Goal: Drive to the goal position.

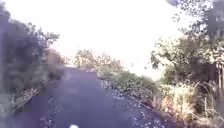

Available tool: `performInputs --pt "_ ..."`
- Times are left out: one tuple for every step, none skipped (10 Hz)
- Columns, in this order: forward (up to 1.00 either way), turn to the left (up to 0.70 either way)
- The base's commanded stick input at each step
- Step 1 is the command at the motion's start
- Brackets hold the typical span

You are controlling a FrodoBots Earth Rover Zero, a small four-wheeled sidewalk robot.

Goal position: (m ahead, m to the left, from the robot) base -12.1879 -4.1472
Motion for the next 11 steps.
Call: performInputs --pt "0.81 0.0" --pt "0.75 0.0" --pt "0.73 0.0" --pt "0.08 0.0" --pt "0.07 0.0" --pt "0.06 0.0" --pt "0.06 0.0" --pt "0.06 0.0" --pt "0.03 0.0" --pt "0.01 0.0" --pt "-0.02 0.01"
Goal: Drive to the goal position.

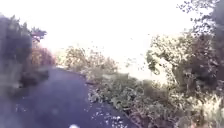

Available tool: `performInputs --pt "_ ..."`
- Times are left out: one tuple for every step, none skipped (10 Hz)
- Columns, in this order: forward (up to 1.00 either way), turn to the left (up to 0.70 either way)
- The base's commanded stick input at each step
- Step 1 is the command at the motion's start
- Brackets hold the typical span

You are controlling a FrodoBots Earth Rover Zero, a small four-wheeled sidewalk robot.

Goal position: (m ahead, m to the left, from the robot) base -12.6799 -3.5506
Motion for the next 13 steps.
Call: performInputs --pt "-0.05 0.02" --pt "-0.85 0.34" --pt "-0.85 0.34" --pt "-0.85 0.34" --pt "-0.85 0.34" --pt "-0.85 0.34" --pt "-0.85 0.34" --pt "-0.85 0.34" --pt "-0.58 0.24" --pt "-0.19 0.09" --pt "0.04 0.0" --pt "0.04 0.0" --pt "0.04 0.0"
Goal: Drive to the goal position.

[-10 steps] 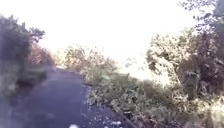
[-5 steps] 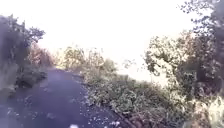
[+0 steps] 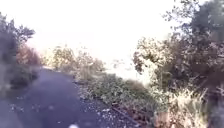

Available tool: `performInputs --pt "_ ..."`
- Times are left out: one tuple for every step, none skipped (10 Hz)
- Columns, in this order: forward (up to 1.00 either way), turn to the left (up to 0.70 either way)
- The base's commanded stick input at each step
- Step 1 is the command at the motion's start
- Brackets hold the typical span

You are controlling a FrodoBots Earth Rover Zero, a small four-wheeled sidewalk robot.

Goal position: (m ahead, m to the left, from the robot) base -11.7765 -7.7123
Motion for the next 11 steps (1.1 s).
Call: performInputs --pt "0.04 0.0" --pt "0.04 0.0" --pt "0.04 0.0" --pt "0.04 0.0" --pt "0.01 0.0" --pt "0.03 0.0" --pt "0.03 0.0" --pt "0.01 0.0" --pt "0.04 0.0" --pt "0.04 0.0" --pt "0.04 0.0"
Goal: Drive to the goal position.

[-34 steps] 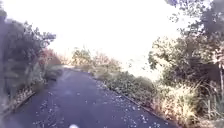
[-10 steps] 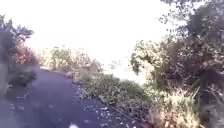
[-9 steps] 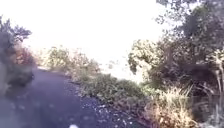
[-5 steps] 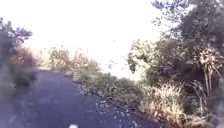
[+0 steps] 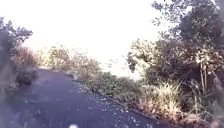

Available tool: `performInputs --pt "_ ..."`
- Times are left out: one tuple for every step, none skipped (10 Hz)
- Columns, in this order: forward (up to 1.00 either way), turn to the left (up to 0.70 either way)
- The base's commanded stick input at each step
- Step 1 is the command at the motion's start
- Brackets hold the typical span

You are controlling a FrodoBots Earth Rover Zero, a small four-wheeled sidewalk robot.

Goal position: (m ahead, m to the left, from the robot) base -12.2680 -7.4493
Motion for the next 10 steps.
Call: performInputs --pt "0.02 0.0" --pt "0.0 0.0" --pt "0.02 0.0" --pt "0.0 0.0" --pt "0.0 0.0" --pt "0.0 0.0" --pt "0.04 0.0" --pt "0.04 0.0" --pt "0.04 0.0" --pt "0.04 0.0"
